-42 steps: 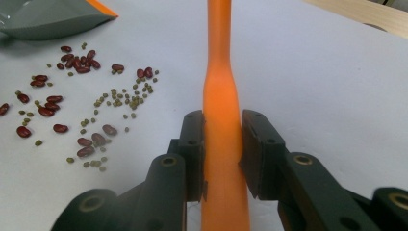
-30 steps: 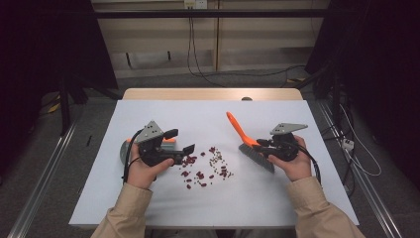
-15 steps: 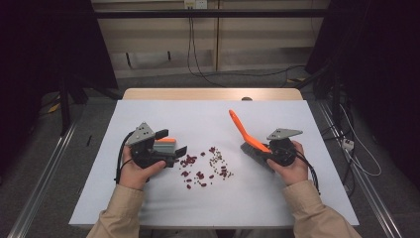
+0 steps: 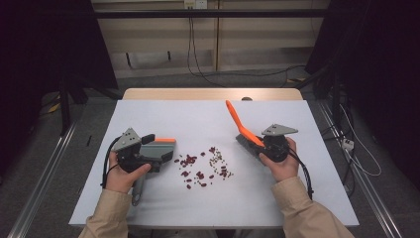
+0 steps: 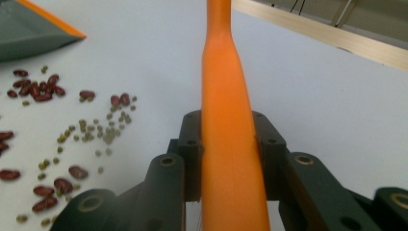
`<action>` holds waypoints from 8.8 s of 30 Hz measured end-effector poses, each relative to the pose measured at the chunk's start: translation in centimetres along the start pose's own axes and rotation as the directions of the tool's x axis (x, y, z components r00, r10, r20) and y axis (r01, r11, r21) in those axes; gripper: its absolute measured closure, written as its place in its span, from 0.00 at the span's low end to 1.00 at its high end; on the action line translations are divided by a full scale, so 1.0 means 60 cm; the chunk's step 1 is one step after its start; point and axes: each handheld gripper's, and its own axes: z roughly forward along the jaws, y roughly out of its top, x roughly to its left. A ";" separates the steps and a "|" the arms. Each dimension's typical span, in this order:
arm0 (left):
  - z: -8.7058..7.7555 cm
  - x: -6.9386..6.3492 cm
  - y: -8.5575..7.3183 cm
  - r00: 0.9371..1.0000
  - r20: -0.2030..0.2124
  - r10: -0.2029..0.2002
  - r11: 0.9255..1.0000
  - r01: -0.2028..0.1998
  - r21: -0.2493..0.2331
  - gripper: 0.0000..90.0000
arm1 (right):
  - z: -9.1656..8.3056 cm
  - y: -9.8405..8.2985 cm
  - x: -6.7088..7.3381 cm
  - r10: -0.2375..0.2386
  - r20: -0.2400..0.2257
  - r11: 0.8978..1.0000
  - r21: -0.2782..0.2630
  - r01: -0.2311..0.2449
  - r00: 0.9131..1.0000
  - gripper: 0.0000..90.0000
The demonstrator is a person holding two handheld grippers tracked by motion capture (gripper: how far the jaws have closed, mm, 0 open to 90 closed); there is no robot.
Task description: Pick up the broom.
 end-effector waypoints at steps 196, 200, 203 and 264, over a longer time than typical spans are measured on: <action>-0.080 0.053 -0.066 0.992 -0.116 -0.054 0.997 0.059 0.041 0.06 | 0.142 0.078 0.147 -0.462 -0.582 0.882 -0.228 0.411 0.669 0.79; -0.080 0.054 -0.067 0.991 -0.120 -0.061 0.997 0.066 0.039 0.06 | 0.153 0.094 0.169 -0.475 -0.598 0.874 -0.232 0.427 0.646 0.79; -0.080 0.055 -0.067 0.991 -0.119 -0.060 0.997 0.065 0.040 0.06 | 0.165 0.101 0.183 -0.486 -0.594 0.867 -0.233 0.441 0.641 0.79; -0.083 0.057 -0.068 0.990 -0.125 -0.065 0.997 0.070 0.034 0.06 | 0.136 0.056 0.146 -0.502 -0.598 0.852 -0.220 0.475 0.624 0.79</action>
